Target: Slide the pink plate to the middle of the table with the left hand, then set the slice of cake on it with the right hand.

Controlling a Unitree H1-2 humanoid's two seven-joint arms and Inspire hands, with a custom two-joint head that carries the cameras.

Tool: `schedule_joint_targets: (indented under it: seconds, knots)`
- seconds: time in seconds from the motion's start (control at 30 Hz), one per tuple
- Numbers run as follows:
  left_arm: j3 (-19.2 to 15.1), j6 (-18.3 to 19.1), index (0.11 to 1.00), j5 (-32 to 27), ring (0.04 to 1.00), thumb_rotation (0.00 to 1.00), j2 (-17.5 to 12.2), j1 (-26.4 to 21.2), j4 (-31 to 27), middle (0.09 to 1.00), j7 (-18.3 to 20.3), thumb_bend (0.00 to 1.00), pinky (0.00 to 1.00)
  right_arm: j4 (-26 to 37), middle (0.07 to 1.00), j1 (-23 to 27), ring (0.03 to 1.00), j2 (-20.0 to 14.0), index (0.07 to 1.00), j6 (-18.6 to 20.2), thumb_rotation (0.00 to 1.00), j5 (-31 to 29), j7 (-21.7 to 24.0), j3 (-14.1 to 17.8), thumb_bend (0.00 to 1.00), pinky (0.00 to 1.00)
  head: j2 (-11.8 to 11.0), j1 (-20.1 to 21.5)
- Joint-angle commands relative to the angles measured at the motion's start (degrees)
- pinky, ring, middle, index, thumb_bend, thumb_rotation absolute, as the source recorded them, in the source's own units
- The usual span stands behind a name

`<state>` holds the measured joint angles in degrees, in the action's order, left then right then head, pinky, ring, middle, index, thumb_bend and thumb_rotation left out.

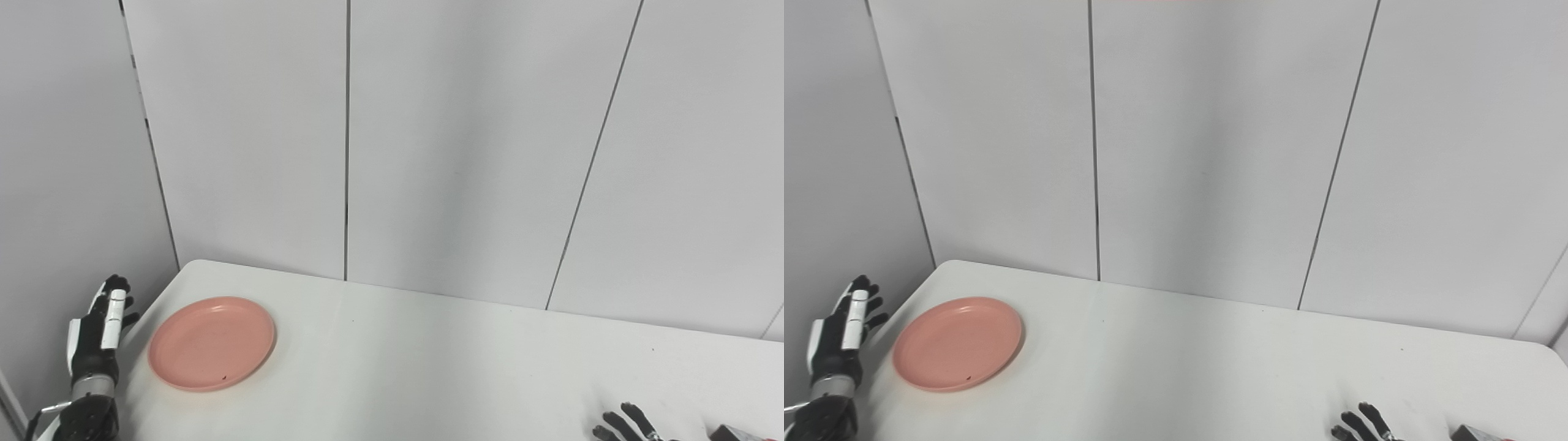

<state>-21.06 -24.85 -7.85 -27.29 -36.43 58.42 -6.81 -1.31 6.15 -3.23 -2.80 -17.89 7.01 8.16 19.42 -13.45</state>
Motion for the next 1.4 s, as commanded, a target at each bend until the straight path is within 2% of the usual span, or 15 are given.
schedule_joint_targets:
  seconds: [0.0,0.23,0.33,0.43,0.57,0.73,0.97,1.2,1.3,1.37]
  knots:
    - [0.4,-1.9,0.894,-0.2,0.864,0.95,-0.1,-0.1,-2.8,0.872,-0.4,0.79,0.77,0.9,0.796,-1.4,0.764,0.5,0.853,2.3,0.96,0.0,-0.8,-0.3,0.85,0.80,0.2,0.1]
    - [1.7,-0.8,0.879,-1.1,0.850,0.92,2.2,1.8,-6.4,0.855,0.6,0.76,0.76,2.6,0.799,-1.6,0.773,0.7,0.856,3.4,0.99,0.3,-1.7,-0.9,0.81,0.82,0.5,0.5]
    - [2.6,0.3,0.872,-0.8,0.846,0.92,3.2,2.6,-8.3,0.849,0.2,0.78,0.75,3.5,0.812,-1.7,0.780,0.9,0.864,4.2,1.00,0.4,-2.1,-1.1,0.79,0.83,0.5,0.6]
    - [3.1,1.3,0.879,-1.3,0.850,0.92,3.9,3.0,-8.9,0.852,0.8,0.78,0.75,4.0,0.814,-1.7,0.783,1.1,0.869,4.5,1.00,0.5,-2.5,-1.2,0.78,0.84,0.6,1.0]
    - [4.2,1.7,0.877,-0.9,0.853,0.92,4.7,3.4,-8.9,0.853,1.0,0.73,0.79,4.3,0.817,-1.7,0.780,1.2,0.878,4.3,1.00,0.8,-2.6,-1.3,0.76,0.84,0.8,1.1]
    - [5.3,3.4,0.883,-0.7,0.842,0.92,5.0,3.6,-9.3,0.847,1.2,0.75,0.76,5.0,0.815,-1.8,0.782,1.2,0.879,4.7,1.00,1.2,-2.9,-1.4,0.75,0.84,1.0,1.1]
    - [6.5,5.3,0.899,-1.5,0.858,0.93,5.6,4.6,-11.4,0.859,3.9,0.75,0.76,5.5,0.827,-1.8,0.801,1.3,0.896,5.2,1.00,1.3,-3.3,-1.5,0.73,0.87,1.2,1.4]
    - [7.1,6.1,0.908,-3.0,0.866,0.90,7.6,5.3,-14.6,0.868,6.5,0.82,0.77,4.9,0.815,-1.7,0.783,1.3,0.883,5.0,1.00,1.5,-3.5,-1.5,0.71,0.84,1.3,1.8]
    - [7.9,7.0,0.899,-2.4,0.855,0.90,8.8,5.5,-16.7,0.862,6.5,0.81,0.73,5.0,0.817,-1.6,0.787,1.5,0.882,5.0,1.00,1.4,-3.7,-1.5,0.70,0.85,1.3,2.1]
    - [8.3,7.7,0.895,-2.1,0.850,0.90,9.4,5.5,-17.8,0.858,6.3,0.79,0.75,5.0,0.816,-1.6,0.785,1.7,0.875,5.0,1.00,1.4,-3.8,-1.5,0.68,0.84,1.4,2.3]
